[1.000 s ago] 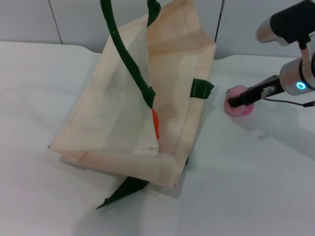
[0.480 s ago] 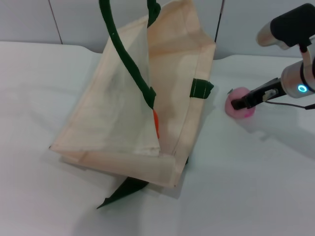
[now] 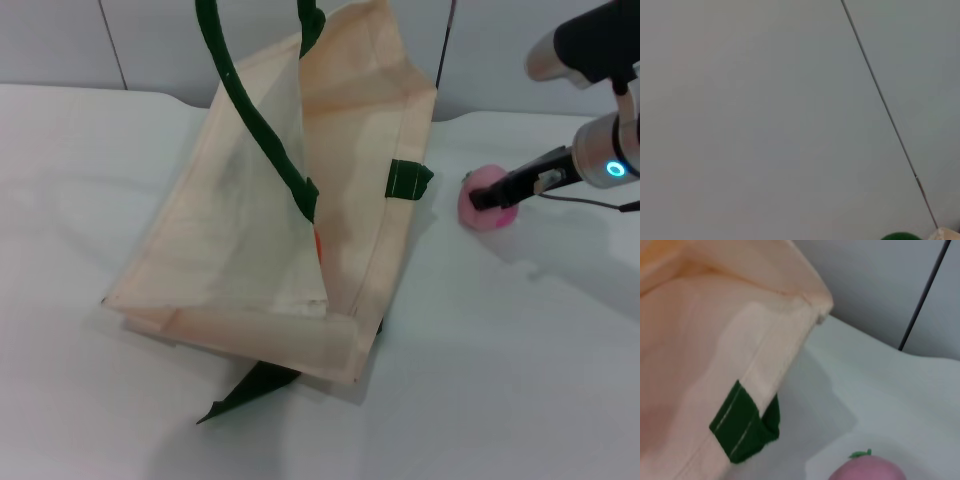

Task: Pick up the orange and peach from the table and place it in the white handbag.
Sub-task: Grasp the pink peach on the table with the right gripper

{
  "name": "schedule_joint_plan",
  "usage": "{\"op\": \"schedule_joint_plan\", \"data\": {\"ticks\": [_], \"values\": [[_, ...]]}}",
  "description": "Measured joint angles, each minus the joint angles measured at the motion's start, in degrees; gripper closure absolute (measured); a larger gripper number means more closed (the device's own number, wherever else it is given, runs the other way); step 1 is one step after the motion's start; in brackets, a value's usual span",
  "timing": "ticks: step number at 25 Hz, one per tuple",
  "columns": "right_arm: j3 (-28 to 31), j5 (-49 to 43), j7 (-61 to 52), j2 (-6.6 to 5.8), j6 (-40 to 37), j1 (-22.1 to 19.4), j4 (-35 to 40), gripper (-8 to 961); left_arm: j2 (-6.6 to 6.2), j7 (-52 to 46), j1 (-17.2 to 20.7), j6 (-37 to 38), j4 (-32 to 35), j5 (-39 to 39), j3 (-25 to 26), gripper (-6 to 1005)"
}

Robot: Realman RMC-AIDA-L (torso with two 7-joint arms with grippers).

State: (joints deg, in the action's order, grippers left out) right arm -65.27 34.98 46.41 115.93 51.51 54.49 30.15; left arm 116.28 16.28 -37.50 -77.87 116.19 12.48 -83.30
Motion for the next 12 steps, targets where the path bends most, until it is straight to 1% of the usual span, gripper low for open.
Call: {"op": "schedule_joint_plan", "data": {"ticks": [5,11,12], "values": [[0.1,0.5,-0.2,-0.01,1.0,-0.2,2.3,452,0.00,0.1,0.5,0.0,0.0,0.0,-0.1,804],[0.2,0.6,-1.9,0.00,4.3,-3.1,10.1,462,0.03,0.1,0.9,0.0,-0.1,0.0,-0.3,800],[0.2,0.6,-1.9,0.00,4.3,-3.1,10.1,463,0.03,0.1,0.9,0.0,-0.1,0.0,-0.3,799]]}}
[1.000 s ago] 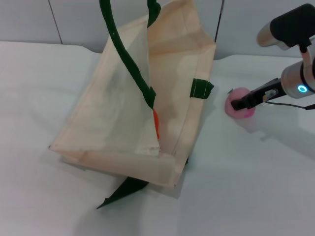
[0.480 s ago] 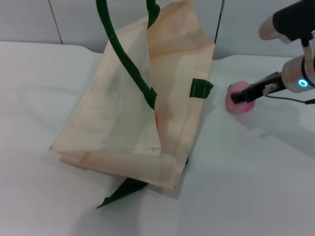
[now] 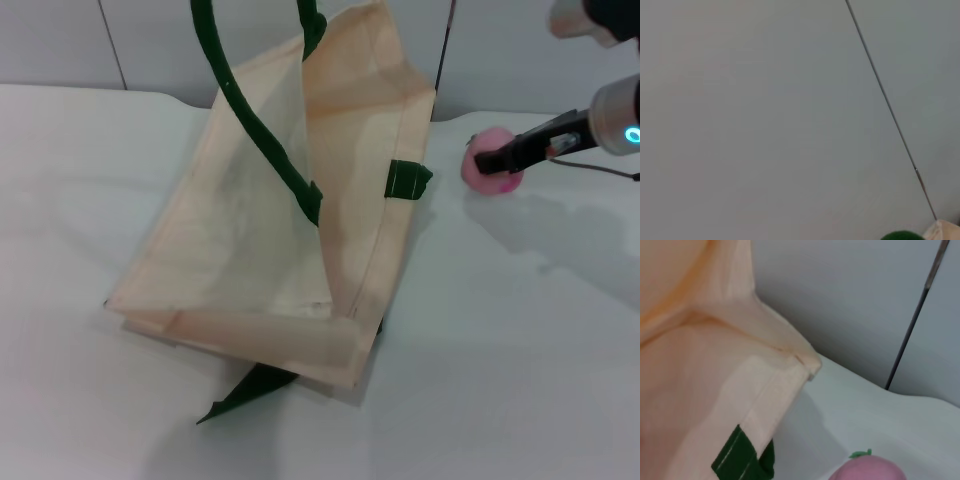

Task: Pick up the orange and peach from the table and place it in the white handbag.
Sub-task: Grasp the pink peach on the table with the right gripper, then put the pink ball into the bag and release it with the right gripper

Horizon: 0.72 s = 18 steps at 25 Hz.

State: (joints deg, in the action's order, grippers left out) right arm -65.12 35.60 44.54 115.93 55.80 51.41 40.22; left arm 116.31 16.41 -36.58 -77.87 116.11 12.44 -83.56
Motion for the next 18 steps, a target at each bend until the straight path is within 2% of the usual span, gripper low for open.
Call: {"op": "schedule_joint_plan", "data": {"ticks": [3,11,14,18], "values": [[0.0,1.3,-0.5,0.01,2.9,-2.0,5.0,465,0.04,0.0,0.5,0.0,0.0,0.0,0.0,797],[-3.5,15.6,-0.3,0.40,13.1,-8.5,23.9,464,0.00,0.1,0.6,0.3,-0.1,0.0,0.0,792],[-7.4,21.2,0.1,0.39,13.2,-9.5,27.0,464,-0.02,0.1,0.5,0.4,0.0,0.0,0.0,789],[-11.7,22.0,0.5,0.37,10.8,-8.7,26.5,472,-0.03,0.1,-0.2,0.3,0.0,0.4,-0.1,787]]}}
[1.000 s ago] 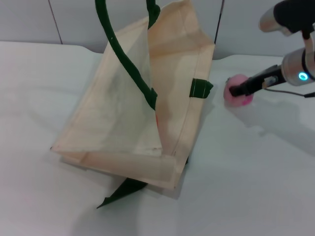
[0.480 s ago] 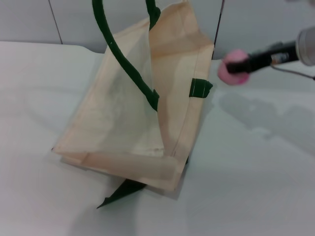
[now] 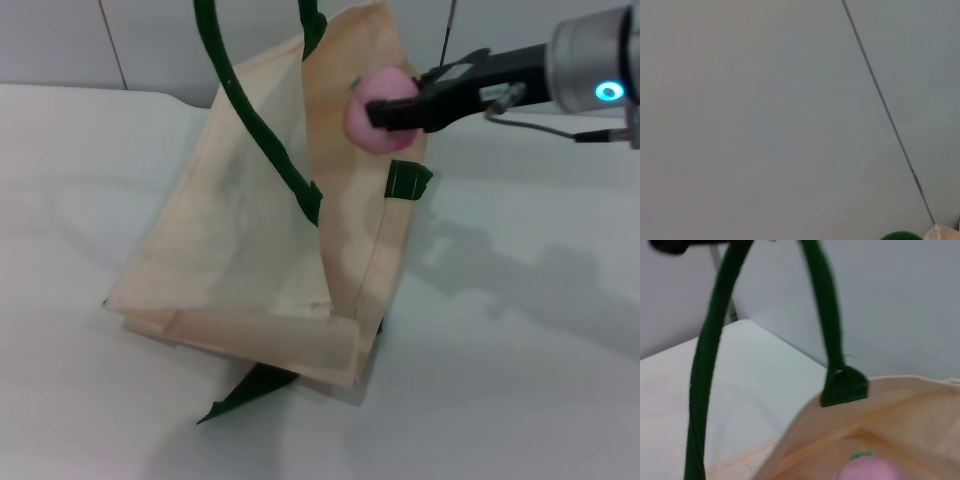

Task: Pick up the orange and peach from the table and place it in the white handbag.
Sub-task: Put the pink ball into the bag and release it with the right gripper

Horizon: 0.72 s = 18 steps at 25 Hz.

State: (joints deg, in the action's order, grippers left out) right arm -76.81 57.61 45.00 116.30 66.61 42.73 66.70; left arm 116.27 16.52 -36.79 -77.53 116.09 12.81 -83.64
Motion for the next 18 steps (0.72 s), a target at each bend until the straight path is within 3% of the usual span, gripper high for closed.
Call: {"op": "schedule_joint_plan", "data": {"ticks": [8,18], "values": [[-7.7,0.3,0.5,0.08,-8.7,3.9,-6.8,479,0.10,-0.4,-0.9,0.0,0.0,0.2,-1.7,781],[-9.7,2.6,3.8,0.07,-13.4,8.0,-15.2,450,0.17,-0.7,-1.9,0.1,0.0,0.2,-3.4,774]]}}
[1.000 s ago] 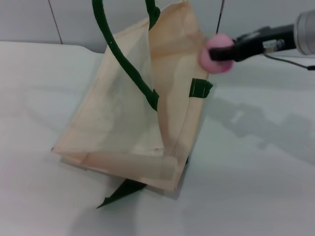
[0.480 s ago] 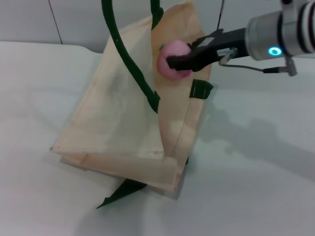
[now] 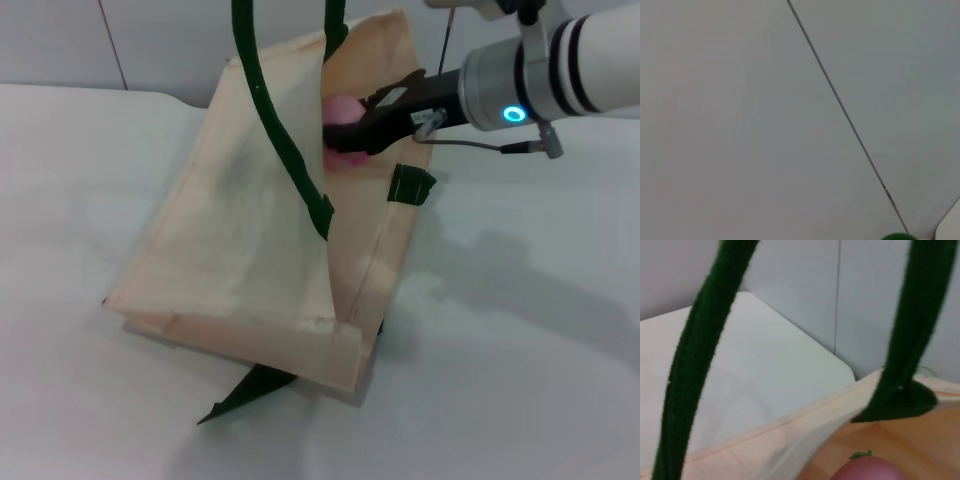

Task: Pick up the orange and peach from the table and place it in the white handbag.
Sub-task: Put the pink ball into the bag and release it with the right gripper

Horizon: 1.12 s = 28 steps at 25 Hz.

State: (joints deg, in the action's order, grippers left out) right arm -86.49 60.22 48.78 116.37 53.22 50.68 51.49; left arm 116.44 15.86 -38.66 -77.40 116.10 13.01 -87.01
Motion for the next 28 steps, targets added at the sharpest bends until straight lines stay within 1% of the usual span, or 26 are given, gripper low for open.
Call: {"op": "schedule_joint_plan", "data": {"ticks": [5,12,19,24,28], "values": [[0.0,2.7,1.5,-0.16,-0.5,2.9,-5.1,423,0.02,0.0,-0.2,0.0,0.0,0.0,-0.2,771],[-0.2,2.4,1.1,-0.20,-1.8,6.4,-9.9,387,0.01,0.0,-0.2,0.1,0.0,0.0,-0.2,766],[0.3,2.3,0.8,-0.41,-2.7,6.9,-11.1,350,0.01,0.0,-0.2,0.1,-0.1,0.0,-0.2,761],[0.7,2.3,0.7,-0.53,-2.7,6.9,-11.2,124,0.01,0.0,-0.1,0.1,-0.1,0.0,-0.2,758],[1.5,2.3,0.7,-0.61,-2.7,6.9,-11.9,92,0.01,0.0,0.0,0.1,-0.1,0.0,-0.2,755]]}}
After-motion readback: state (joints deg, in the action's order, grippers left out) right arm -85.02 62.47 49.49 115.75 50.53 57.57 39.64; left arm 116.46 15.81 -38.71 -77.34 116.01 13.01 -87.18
